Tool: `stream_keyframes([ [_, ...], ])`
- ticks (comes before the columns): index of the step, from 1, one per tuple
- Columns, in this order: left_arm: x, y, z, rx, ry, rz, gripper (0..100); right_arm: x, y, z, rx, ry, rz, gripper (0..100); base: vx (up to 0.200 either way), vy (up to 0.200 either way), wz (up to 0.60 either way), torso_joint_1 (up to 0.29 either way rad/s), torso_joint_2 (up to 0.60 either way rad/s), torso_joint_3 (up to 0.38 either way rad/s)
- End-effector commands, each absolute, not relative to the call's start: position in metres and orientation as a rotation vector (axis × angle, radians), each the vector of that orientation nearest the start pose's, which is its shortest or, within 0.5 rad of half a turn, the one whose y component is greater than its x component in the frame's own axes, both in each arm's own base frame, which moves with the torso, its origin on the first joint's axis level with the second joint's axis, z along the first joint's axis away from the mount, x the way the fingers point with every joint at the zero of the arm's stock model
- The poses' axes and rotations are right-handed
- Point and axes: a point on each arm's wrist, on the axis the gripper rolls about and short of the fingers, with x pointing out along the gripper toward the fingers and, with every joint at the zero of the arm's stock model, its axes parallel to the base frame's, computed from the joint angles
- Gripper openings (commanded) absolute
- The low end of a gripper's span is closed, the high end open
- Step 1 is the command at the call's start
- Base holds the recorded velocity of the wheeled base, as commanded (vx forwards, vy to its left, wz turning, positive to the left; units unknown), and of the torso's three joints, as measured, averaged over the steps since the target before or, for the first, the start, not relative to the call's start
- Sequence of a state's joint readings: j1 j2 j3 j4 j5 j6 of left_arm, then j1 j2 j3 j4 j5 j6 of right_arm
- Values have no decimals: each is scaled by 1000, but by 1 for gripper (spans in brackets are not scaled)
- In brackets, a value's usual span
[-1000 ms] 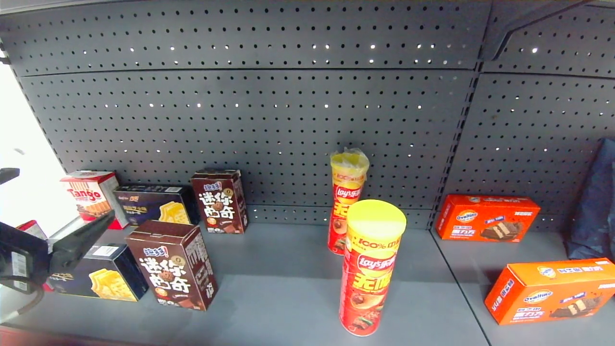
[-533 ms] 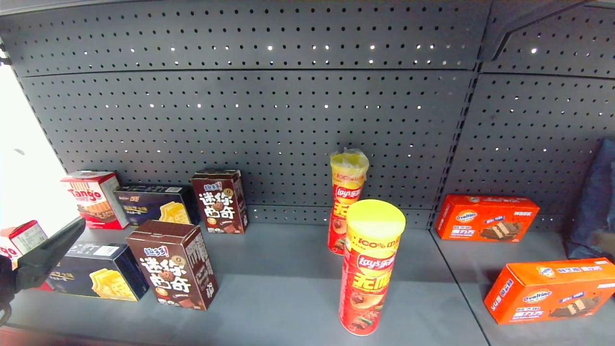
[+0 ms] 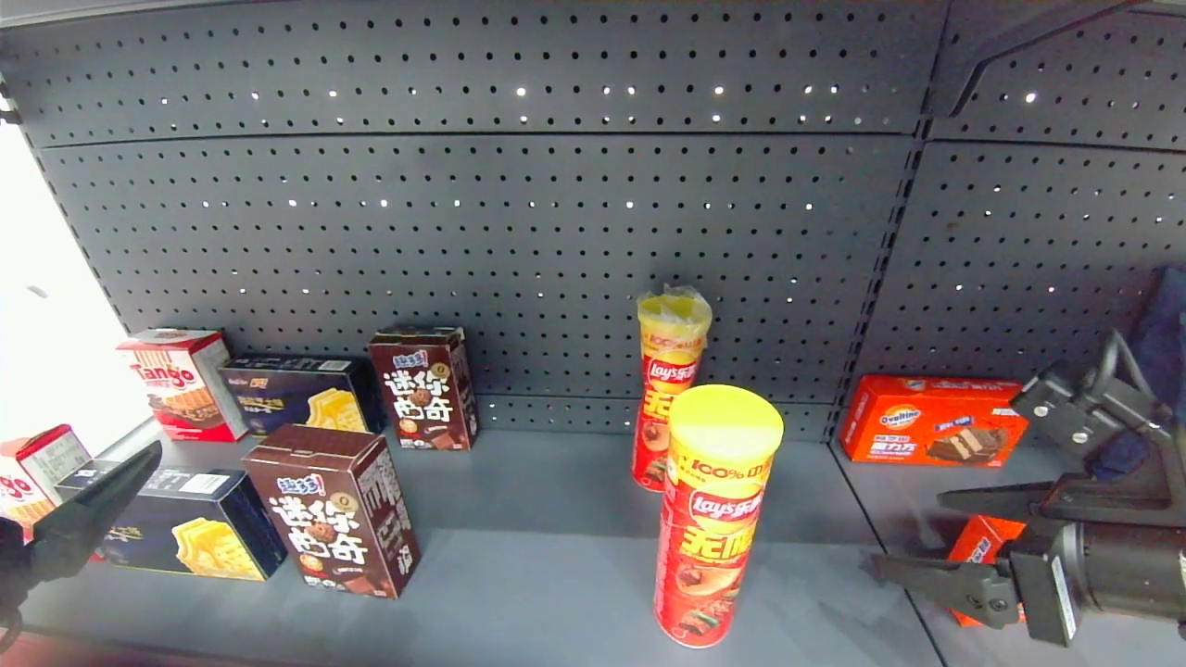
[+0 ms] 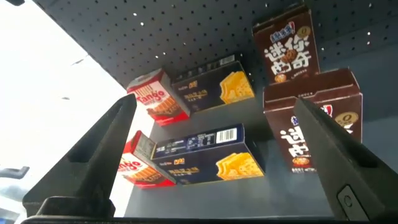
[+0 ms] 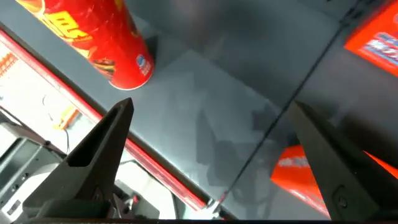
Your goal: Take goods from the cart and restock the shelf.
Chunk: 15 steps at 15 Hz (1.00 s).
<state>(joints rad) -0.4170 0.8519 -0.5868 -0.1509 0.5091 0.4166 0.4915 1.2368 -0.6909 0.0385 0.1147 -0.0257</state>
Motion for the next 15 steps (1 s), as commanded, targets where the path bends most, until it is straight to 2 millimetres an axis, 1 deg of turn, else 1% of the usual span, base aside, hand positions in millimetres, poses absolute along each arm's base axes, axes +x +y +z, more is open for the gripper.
stream_keyframes([
  [1, 88, -27, 239, 469, 129, 68, 100, 164, 97, 195, -163, 614, 608, 100, 0, 0, 0, 0, 0, 0],
  [2, 88, -27, 238, 467, 131, 67, 100, 167, 107, 196, -179, 617, 634, 100, 0, 0, 0, 0, 0, 0],
  [3, 88, -27, 237, 469, 134, 67, 100, 169, 110, 196, -182, 618, 642, 100, 0, 0, 0, 0, 0, 0],
  [4, 87, -27, 235, 464, 139, 65, 100, 174, 119, 197, -196, 618, 651, 100, 0, 0, 0, 0, 0, 0],
  [7, 88, -27, 235, 430, 141, 69, 100, 184, 132, 191, -238, 645, 656, 100, 0, 0, 0, 0, 0, 0],
  [11, 87, -26, 235, 427, 136, 71, 100, 191, 138, 182, -255, 680, 659, 100, 0, 0, 0, 0, 0, 0],
  [15, 87, -26, 234, 427, 138, 70, 100, 196, 140, 177, -258, 700, 652, 100, 0, 0, 0, 0, 0, 0],
])
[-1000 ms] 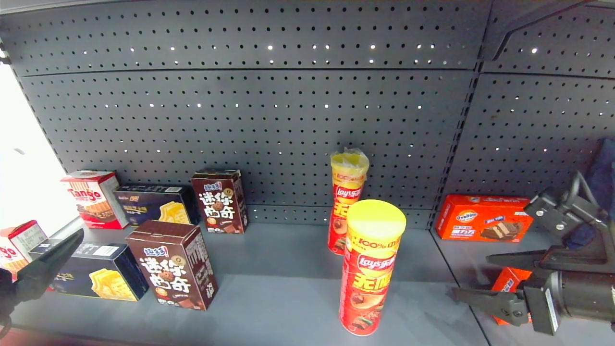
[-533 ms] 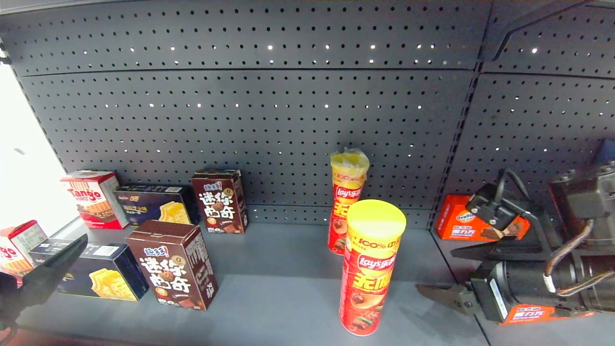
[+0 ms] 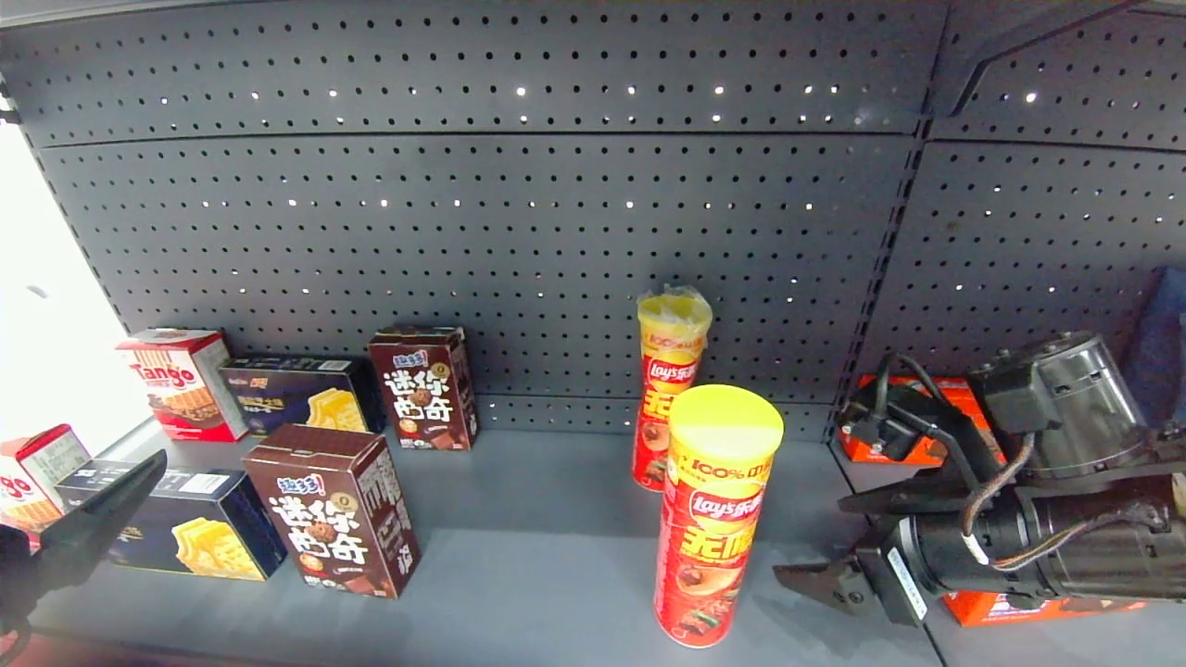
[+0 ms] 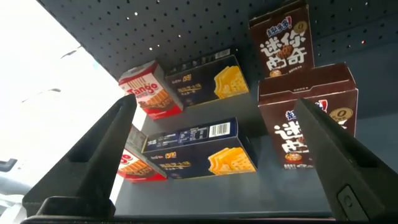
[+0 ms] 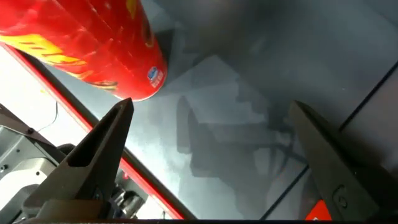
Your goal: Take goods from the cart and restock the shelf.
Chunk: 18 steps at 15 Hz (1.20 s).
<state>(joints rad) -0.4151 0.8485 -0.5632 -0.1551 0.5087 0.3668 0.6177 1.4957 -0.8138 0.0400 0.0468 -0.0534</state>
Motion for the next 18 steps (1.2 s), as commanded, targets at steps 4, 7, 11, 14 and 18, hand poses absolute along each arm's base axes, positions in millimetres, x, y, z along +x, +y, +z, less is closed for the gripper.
stream_keyframes([
  [4, 86, -26, 232, 428, 141, 70, 100, 203, 143, 176, -258, 707, 646, 100, 0, 0, 0, 0, 0, 0],
  [7, 86, -26, 230, 402, 147, 70, 100, 211, 149, 176, -259, 706, 647, 100, 0, 0, 0, 0, 0, 0],
  [11, 85, -26, 227, 401, 152, 70, 100, 211, 152, 175, -263, 709, 656, 100, 0, 0, 0, 0, 0, 0],
  [14, 85, -25, 226, 403, 156, 71, 100, 212, 156, 172, -270, 721, 664, 100, 0, 0, 0, 0, 0, 0],
  [18, 85, -25, 225, 402, 158, 72, 100, 213, 162, 168, -280, 733, 679, 100, 0, 0, 0, 0, 0, 0],
])
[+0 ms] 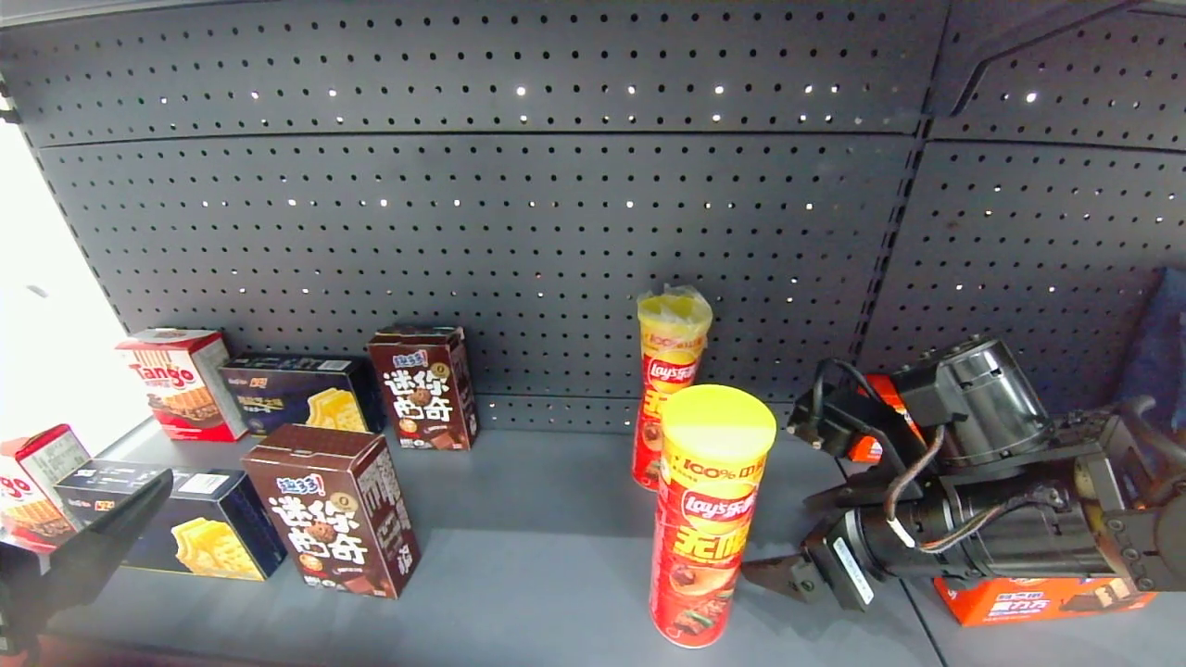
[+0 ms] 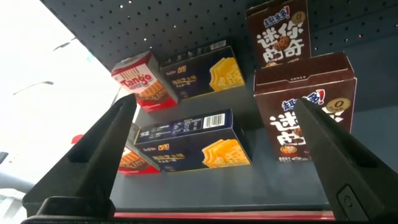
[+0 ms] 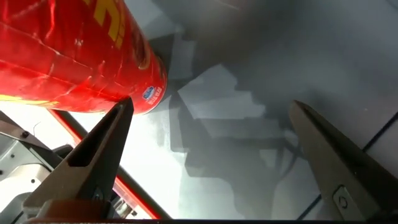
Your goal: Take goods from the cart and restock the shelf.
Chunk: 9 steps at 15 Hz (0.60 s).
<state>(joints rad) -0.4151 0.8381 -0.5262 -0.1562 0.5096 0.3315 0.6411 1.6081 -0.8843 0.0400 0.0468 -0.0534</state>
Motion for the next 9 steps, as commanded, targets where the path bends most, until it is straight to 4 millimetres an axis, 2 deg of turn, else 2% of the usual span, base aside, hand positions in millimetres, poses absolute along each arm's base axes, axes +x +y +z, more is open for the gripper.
stream_keyframes([
  [1, 85, -25, 225, 402, 157, 71, 100, 214, 164, 168, -283, 734, 683, 100, 0, 0, 0, 0, 0, 0],
  [6, 85, -25, 225, 382, 158, 72, 100, 213, 162, 168, -280, 735, 680, 100, 0, 0, 0, 0, 0, 0],
  [9, 85, -25, 224, 371, 159, 73, 100, 210, 150, 170, -267, 730, 653, 100, 0, 0, 0, 0, 0, 0],
])
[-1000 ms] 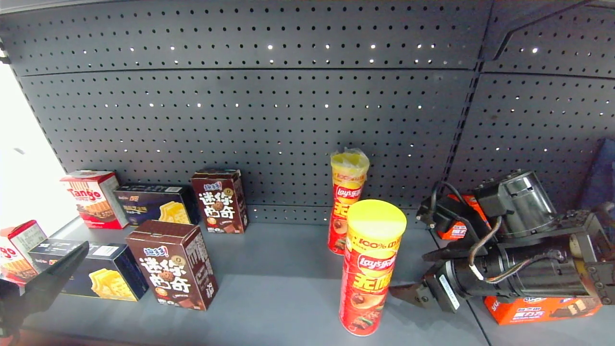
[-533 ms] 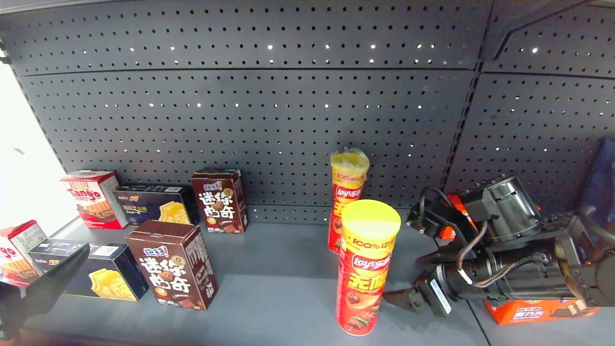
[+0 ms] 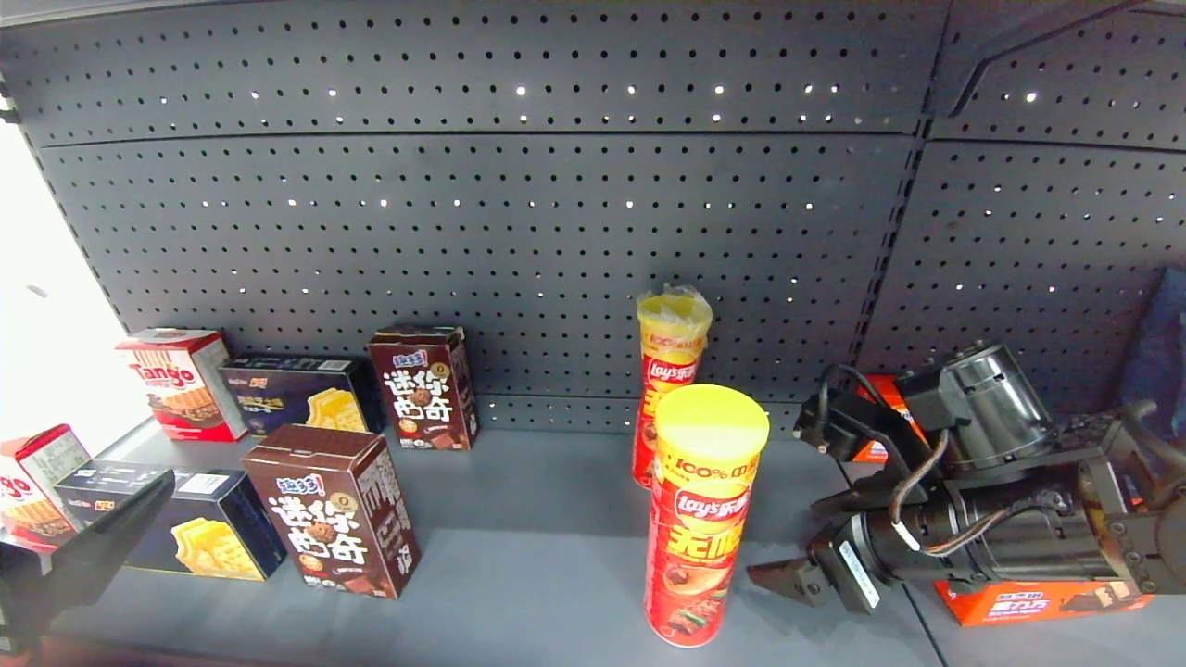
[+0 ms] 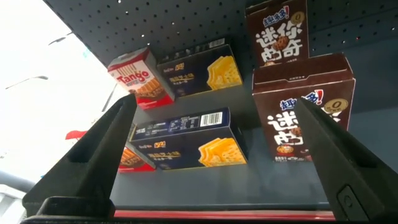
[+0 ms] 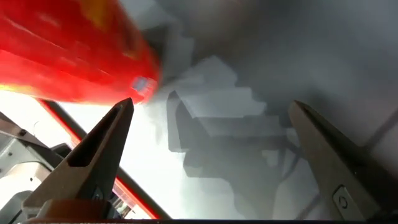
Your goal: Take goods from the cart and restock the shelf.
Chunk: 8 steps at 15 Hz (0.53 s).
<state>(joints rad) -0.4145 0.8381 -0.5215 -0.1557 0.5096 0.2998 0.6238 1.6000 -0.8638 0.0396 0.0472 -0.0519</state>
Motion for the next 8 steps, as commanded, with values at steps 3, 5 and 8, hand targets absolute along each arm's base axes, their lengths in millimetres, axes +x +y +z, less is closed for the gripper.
stream_keyframes([
  [3, 84, -25, 223, 372, 162, 72, 100, 211, 147, 170, -261, 733, 641, 100, 0, 0, 0, 0, 0, 0],
  [5, 80, -23, 222, 368, 154, 73, 100, 212, 148, 167, -265, 743, 640, 100, 0, 0, 0, 0, 0, 0],
  [8, 75, -21, 216, 369, 155, 75, 100, 217, 153, 161, -274, 766, 643, 100, 0, 0, 0, 0, 0, 0],
])
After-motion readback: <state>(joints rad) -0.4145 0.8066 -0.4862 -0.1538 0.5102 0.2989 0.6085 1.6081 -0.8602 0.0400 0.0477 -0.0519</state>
